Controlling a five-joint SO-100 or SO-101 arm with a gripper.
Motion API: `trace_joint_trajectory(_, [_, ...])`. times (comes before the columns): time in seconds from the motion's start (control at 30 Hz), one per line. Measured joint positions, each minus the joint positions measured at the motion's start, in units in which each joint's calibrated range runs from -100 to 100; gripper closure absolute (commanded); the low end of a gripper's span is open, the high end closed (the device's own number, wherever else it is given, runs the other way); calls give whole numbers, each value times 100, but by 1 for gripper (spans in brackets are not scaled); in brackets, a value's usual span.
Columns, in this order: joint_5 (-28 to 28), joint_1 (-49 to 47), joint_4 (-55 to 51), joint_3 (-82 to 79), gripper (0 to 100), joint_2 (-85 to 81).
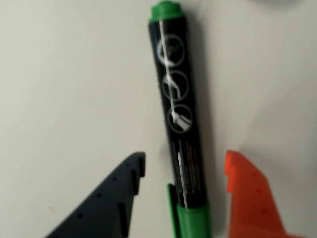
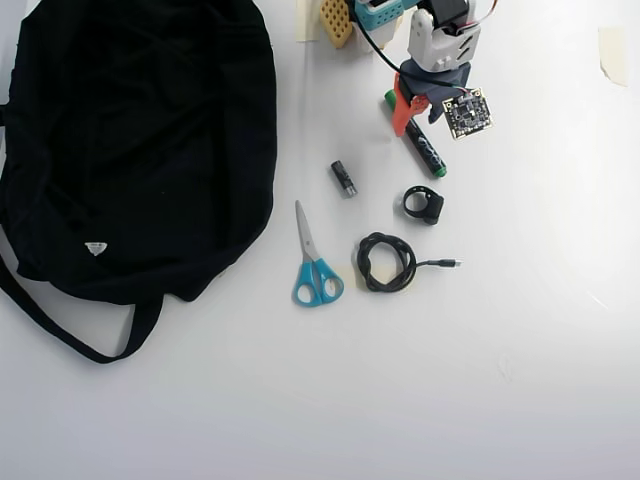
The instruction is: Put the green marker into the black bag
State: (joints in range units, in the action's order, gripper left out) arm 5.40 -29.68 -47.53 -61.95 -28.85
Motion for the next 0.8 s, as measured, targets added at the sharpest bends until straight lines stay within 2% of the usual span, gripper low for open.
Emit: trace_joint_trajectory(0.8, [5,51,361,-362,79,8])
